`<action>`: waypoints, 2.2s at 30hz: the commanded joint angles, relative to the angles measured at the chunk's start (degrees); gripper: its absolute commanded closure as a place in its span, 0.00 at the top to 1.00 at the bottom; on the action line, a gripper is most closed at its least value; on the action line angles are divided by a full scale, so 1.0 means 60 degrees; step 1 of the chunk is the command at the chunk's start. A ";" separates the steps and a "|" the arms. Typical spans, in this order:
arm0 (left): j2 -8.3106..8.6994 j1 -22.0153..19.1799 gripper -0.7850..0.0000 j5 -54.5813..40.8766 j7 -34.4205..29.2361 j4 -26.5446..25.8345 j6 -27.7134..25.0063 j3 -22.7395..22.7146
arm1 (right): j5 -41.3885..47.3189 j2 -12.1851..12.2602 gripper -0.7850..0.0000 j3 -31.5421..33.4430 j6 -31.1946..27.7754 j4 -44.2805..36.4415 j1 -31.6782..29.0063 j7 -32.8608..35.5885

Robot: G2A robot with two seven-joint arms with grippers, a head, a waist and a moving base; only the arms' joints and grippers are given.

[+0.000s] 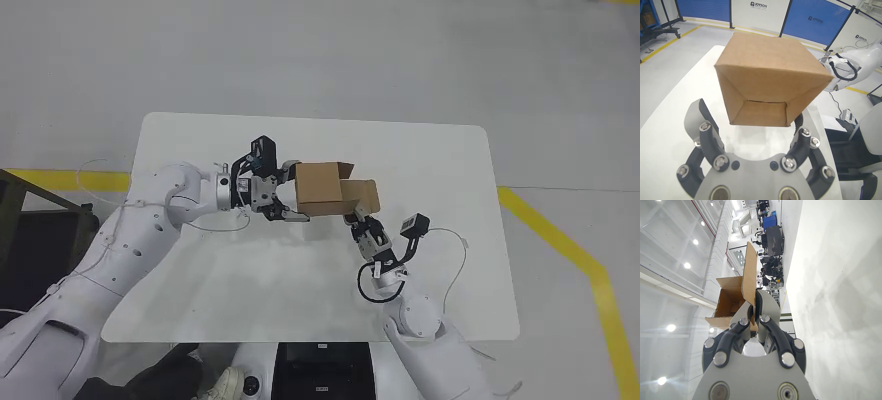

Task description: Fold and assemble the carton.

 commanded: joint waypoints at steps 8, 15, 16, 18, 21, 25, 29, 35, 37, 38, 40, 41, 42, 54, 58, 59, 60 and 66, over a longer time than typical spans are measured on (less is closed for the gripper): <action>0.0173 -0.0078 1.00 -0.0135 0.0567 -0.0116 0.0000 0.0300 | -0.0165 -0.0024 0.00 0.0027 -0.0010 -0.0003 -0.0024 -0.0045; 0.0343 -0.0131 1.00 -0.0305 0.0800 -0.0205 0.0000 0.0505 | -0.0312 -0.0066 0.00 -0.0031 -0.0014 0.0031 0.0012 -0.0165; 0.0361 -0.0148 1.00 -0.0347 0.0836 -0.0193 0.0000 0.0528 | -0.0333 -0.0071 0.00 -0.0039 -0.0022 0.0032 0.0014 -0.0177; 0.0394 -0.0179 1.00 -0.0425 0.0908 -0.0190 0.0000 0.0584 | -0.0376 -0.0082 0.00 -0.0057 -0.0013 0.0043 0.0021 -0.0200; 0.0450 -0.0232 1.00 -0.0474 0.0981 -0.0178 0.0000 0.0657 | -0.0418 -0.0102 0.00 -0.0084 0.0026 0.0066 0.0049 -0.0252; 0.0512 -0.0300 1.00 -0.0573 0.1041 -0.0117 0.0000 0.0784 | -0.0493 -0.0127 0.00 -0.0143 0.0040 0.0059 0.0075 -0.0256; 0.0555 -0.0405 0.93 -0.0714 0.1038 -0.0089 0.0000 0.0973 | -0.0568 -0.0144 0.00 -0.0157 0.0050 0.0054 0.0083 -0.0284; 0.0620 -0.0576 0.76 -0.0856 0.1075 -0.0013 0.0000 0.1244 | -0.0664 -0.0168 0.00 -0.0158 0.0018 0.0047 0.0079 -0.0350; 0.0640 -0.0632 0.75 -0.0896 0.1110 0.0021 0.0000 0.1328 | -0.0701 -0.0177 0.00 -0.0162 0.0016 0.0041 0.0081 -0.0370; 0.0651 -0.0661 0.74 -0.0905 0.1130 0.0035 0.0000 0.1366 | -0.0729 -0.0180 0.00 -0.0162 0.0008 0.0043 0.0082 -0.0380; 0.0675 -0.0708 0.75 -0.0943 0.1189 0.0069 0.0000 0.1435 | -0.0747 -0.0189 0.00 -0.0168 0.0007 0.0042 0.0081 -0.0395; 0.0688 -0.0735 0.75 -0.0949 0.1211 0.0081 0.0000 0.1467 | -0.0752 -0.0193 0.00 -0.0170 0.0010 0.0042 0.0083 -0.0399; 0.0701 -0.0758 0.76 -0.0963 0.1250 0.0089 0.0000 0.1497 | -0.0756 -0.0197 0.00 -0.0170 0.0013 0.0042 0.0084 -0.0401; 0.0871 -0.1012 0.67 -0.1035 0.1731 0.0244 0.0000 0.1897 | -0.0779 -0.0250 1.00 -0.0142 -0.0058 0.0033 0.0109 -0.0516; 0.0955 -0.1073 0.67 -0.0953 0.1987 0.0410 0.0000 0.1941 | -0.0553 -0.0224 1.00 0.0143 -0.0266 -0.0206 0.0029 -0.0494; 0.0976 -0.1076 0.67 -0.0924 0.2061 0.0456 0.0000 0.1951 | -0.0448 -0.0208 1.00 0.0262 -0.0336 -0.0295 -0.0014 -0.0446; 0.0996 -0.1078 0.66 -0.0897 0.2134 0.0486 0.0000 0.1965 | -0.0380 -0.0190 1.00 0.0364 -0.0387 -0.0364 -0.0065 -0.0364; 0.1062 -0.1106 0.68 -0.0477 0.2576 0.0724 0.0000 0.1966 | 0.0697 -0.0049 1.00 0.0790 -0.0332 -0.1075 -0.0568 0.1055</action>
